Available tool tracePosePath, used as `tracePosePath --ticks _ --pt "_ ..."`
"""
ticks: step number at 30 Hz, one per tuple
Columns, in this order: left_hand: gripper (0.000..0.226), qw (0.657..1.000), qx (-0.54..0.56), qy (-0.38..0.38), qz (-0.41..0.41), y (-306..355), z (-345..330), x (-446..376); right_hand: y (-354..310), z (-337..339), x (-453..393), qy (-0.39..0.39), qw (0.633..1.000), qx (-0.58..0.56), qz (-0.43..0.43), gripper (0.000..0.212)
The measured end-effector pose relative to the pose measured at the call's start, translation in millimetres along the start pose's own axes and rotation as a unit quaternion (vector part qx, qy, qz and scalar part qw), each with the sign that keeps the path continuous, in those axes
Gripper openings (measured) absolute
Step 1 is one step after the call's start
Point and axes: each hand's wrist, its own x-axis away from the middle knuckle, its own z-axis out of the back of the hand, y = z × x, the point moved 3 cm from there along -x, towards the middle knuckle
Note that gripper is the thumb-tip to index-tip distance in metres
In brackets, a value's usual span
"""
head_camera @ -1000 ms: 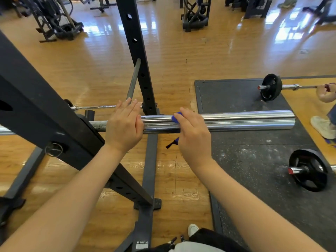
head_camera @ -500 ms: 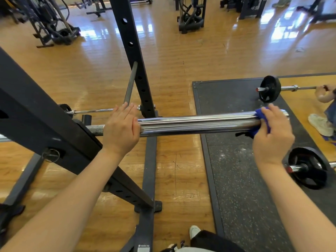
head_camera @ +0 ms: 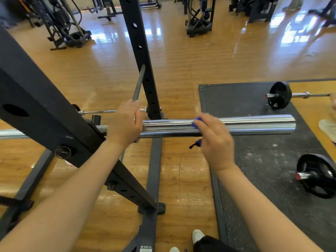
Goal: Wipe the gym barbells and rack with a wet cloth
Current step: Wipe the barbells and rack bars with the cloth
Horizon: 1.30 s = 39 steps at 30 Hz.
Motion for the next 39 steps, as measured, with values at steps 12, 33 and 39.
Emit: tracePosePath --ticks 12,33,39 --pt "0.051 0.996 -0.074 0.002 -0.053 0 -17 15 16 11 10 0.098 0.990 0.024 -0.096 0.022" --pt "0.047 0.991 -0.069 0.108 -0.031 5 -19 32 101 74 25 0.146 0.962 0.079 -0.218 0.027" --pt "0.052 0.990 -0.058 0.122 -0.035 2 -25 29 57 45 18 0.133 0.976 0.049 -0.166 0.025"
